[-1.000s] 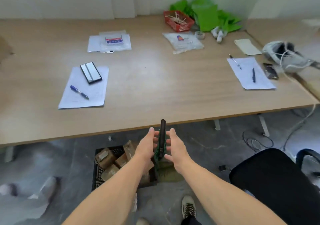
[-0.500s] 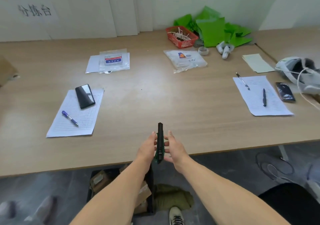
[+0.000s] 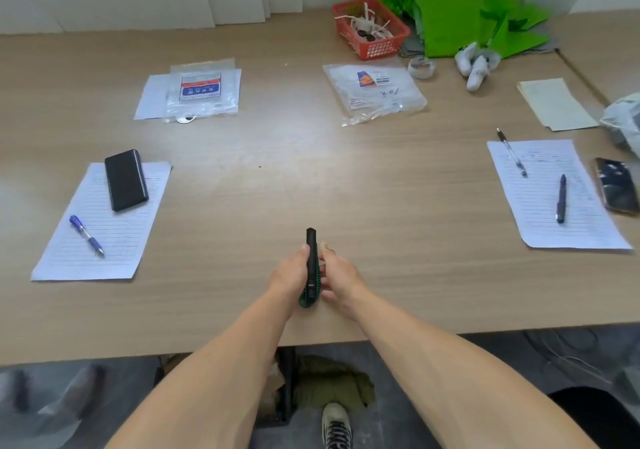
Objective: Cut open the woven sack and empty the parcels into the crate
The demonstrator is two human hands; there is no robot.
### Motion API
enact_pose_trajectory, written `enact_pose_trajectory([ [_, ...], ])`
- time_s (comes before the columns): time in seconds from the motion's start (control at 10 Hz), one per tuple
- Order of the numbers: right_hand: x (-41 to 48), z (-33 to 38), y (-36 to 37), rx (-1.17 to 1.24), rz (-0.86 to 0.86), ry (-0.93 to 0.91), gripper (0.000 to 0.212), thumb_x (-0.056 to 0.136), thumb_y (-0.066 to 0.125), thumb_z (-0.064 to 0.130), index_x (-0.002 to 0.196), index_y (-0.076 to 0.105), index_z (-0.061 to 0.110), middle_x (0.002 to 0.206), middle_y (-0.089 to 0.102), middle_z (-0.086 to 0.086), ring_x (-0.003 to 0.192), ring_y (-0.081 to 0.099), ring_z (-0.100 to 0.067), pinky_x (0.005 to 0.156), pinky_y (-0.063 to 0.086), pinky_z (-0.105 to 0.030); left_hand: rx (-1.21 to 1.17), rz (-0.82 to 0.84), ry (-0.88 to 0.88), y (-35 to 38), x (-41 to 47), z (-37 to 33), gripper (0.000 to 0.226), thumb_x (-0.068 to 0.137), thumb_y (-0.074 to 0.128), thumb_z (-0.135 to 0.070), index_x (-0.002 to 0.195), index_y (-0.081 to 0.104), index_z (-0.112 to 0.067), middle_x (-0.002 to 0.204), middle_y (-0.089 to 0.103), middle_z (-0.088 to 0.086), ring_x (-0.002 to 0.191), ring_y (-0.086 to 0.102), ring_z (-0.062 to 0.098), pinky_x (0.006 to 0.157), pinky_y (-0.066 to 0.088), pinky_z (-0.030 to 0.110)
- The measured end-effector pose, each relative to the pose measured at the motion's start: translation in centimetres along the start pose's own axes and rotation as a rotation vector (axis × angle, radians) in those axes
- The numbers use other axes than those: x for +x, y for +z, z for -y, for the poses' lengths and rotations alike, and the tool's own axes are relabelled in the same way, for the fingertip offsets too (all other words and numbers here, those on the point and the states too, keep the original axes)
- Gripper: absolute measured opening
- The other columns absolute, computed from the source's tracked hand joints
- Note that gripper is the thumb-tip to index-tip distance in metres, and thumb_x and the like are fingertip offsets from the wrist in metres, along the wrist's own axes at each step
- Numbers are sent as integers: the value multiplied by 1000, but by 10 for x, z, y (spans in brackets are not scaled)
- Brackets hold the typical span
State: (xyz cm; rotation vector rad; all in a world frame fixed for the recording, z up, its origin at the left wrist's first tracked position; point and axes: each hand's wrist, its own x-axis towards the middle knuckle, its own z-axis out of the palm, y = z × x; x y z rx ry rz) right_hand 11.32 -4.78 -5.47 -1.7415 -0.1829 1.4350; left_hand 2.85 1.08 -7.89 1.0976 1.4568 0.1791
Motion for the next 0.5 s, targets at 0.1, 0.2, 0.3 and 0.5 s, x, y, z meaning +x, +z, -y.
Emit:
enact_pose_trajectory([
  [0.1,16,-8,2,-68,-57,-31,63,69,39,80,90,72,30,115,72,-4,112,65,-26,104,48,-48,44,19,3,-3,-24,-21,55,77,43,-69,79,69,-22,102,72,12,100,66,30,98,50,42],
  [0.2,27,-15,3,-143,-65,-30,64,59,32,82,84,67,35,105,67,1,114,63,-29,106,46,-49,99,17,36,-3,-32,-26,44,98,41,-46,76,66,-19,80,65,4,80,59,23,81,47,35],
  [0.3,9,-5,7,-160,-75,-57,69,59,32,80,98,67,34,107,64,0,111,61,-26,105,47,-49,117,24,57,-5,-34,-24,41,99,41,-45,84,68,-17,85,66,6,84,60,24,86,49,39],
  [0.5,-13,-4,10,-129,-117,-107,54,89,41,62,125,61,27,116,59,-1,115,55,-24,107,44,-47,99,22,90,-15,-48,-21,36,101,39,-44,91,63,-18,90,59,1,98,56,25,91,43,34],
])
